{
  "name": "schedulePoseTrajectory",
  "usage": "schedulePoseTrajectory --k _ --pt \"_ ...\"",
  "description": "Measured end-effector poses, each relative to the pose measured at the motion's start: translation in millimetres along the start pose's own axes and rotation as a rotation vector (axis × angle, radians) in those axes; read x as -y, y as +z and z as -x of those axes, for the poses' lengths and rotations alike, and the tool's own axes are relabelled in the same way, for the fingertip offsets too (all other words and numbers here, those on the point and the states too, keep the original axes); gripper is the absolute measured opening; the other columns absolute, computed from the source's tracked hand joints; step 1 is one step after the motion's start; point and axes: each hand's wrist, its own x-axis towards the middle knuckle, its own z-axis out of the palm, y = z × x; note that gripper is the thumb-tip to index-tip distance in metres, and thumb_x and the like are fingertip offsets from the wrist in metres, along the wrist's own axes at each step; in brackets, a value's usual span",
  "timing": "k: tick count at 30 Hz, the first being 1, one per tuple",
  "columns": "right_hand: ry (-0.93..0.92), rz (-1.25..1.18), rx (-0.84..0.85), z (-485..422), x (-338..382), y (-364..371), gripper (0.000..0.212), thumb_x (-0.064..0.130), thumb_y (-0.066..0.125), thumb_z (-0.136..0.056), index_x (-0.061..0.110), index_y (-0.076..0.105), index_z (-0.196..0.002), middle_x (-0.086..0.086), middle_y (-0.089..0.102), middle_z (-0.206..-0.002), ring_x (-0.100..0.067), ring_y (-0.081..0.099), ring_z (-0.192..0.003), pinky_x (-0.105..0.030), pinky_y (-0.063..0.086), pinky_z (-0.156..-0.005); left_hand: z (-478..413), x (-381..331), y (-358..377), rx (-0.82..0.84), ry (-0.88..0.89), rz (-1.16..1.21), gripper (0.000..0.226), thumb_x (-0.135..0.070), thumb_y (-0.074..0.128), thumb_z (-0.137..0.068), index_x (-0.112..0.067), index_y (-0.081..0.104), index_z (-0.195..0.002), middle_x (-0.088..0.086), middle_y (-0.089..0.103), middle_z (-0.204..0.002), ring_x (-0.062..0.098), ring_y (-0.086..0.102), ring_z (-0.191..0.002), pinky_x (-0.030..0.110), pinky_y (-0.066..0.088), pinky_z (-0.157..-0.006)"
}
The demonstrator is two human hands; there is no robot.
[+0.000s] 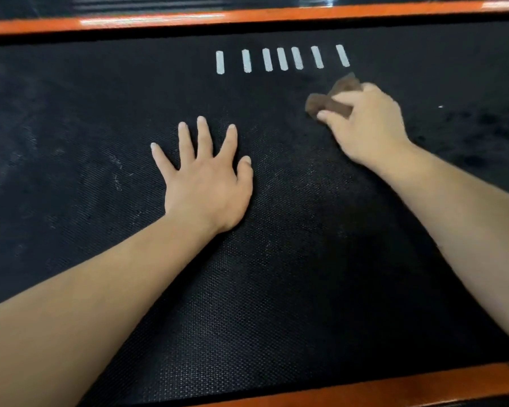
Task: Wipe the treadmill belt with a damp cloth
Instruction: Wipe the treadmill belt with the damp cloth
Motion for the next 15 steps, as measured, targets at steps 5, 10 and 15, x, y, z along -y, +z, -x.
schedulePoseTrajectory --k 5,10,15 --pt "-0.224 -0.193 0.106 56.4 40.3 6.5 0.03 0.049 0.066 -0.09 0.04 0.073 -0.118 -0.005 0.061 -0.107 -0.031 0.058 -0.102 -0.05 0.044 -0.094 1.1 0.5 0.1 -0.017 -0.004 0.0 0.065 -0.06 0.01 -0.102 -0.039 0.006 -0.163 0.007 -0.004 -0.173 0.032 -0.013 -0.158 0.07 -0.009 -0.12" --pt "-0.186 -0.02 0.034 -14.9 8.6 7.7 0.03 0.052 0.062 -0.092 0.038 0.072 -0.117 -0.011 0.061 -0.114 -0.036 0.057 -0.109 -0.05 0.044 -0.097 1.2 0.4 0.0 -0.012 -0.002 0.0 0.065 -0.061 0.01 -0.102 -0.039 0.005 -0.163 0.006 -0.005 -0.173 0.031 -0.014 -0.158 0.068 -0.01 -0.12" --pt "-0.109 -0.067 0.064 -21.5 16.0 22.5 0.033 0.057 0.059 -0.09 0.042 0.071 -0.117 -0.005 0.06 -0.115 -0.033 0.057 -0.108 -0.049 0.044 -0.098 0.7 -0.2 -2.3 -0.016 -0.003 0.008 0.066 -0.062 0.01 -0.102 -0.039 0.005 -0.163 0.006 -0.004 -0.173 0.032 -0.013 -0.158 0.069 -0.009 -0.12"
